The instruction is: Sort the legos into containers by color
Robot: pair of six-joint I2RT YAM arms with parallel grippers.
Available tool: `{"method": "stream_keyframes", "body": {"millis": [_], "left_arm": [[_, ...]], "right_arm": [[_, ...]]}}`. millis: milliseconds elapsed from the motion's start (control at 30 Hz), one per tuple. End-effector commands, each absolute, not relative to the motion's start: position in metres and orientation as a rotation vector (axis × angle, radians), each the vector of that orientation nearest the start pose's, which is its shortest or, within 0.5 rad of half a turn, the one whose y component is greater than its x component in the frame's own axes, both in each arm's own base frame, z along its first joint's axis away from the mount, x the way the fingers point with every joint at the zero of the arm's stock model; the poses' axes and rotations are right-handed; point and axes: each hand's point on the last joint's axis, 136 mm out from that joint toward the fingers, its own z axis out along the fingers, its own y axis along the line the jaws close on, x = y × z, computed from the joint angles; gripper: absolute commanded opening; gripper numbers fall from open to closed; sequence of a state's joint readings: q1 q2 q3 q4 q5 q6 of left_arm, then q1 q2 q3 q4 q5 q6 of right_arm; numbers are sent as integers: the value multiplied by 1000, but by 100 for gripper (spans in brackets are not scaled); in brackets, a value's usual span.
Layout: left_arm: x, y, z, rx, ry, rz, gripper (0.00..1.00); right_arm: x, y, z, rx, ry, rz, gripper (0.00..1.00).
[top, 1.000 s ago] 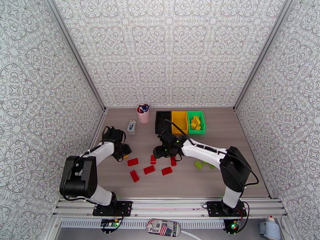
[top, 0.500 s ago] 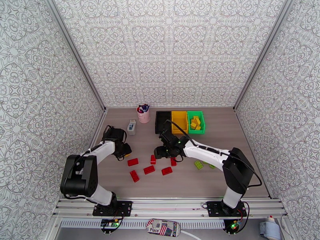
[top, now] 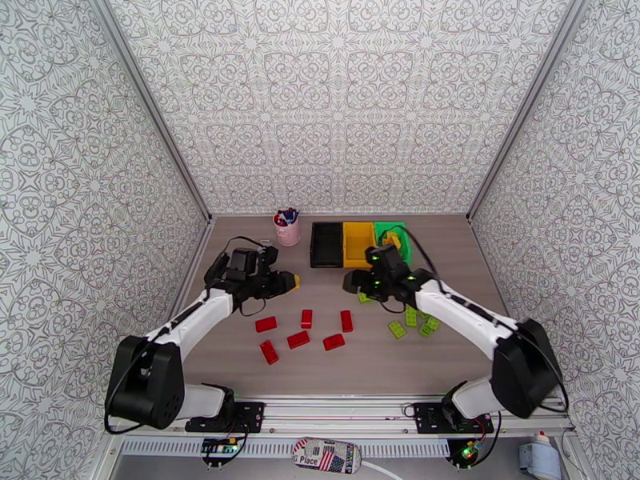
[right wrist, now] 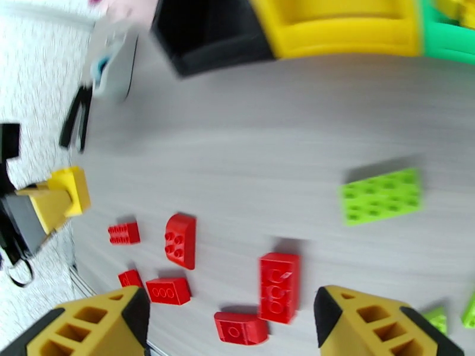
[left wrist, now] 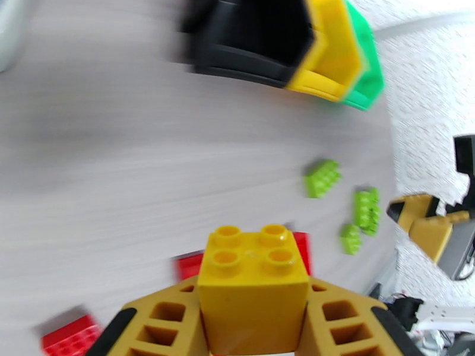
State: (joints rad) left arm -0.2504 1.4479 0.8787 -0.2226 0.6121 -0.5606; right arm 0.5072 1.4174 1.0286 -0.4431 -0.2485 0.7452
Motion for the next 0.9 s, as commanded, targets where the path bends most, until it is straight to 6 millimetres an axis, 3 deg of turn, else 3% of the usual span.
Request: {"method": "stream_keyframes", "body": {"millis": [0, 133, 300, 533, 800, 867], "left_arm": [[361, -236, 165, -1, 2364, -1264, 37], [381, -298, 166, 43, 2359, -1348, 37], [414, -367, 165, 34, 2329, -1494, 36], [458, -422, 173, -40, 2196, -1690, 36], [490, -483, 168, -69, 2144, -1766, 37], [497, -494, 168, -87, 2154, -1752, 50]], "right_arm": [[319, 186, 163, 321, 2522, 793, 77], [313, 138, 164, 447, 2476, 717, 78], [295, 103, 167, 528, 2439, 674, 78], [264, 91, 172, 537, 2434, 661, 80], [243, 86, 169, 550, 2437, 667, 81], [241, 87, 167, 551, 2442, 672, 81]]}}
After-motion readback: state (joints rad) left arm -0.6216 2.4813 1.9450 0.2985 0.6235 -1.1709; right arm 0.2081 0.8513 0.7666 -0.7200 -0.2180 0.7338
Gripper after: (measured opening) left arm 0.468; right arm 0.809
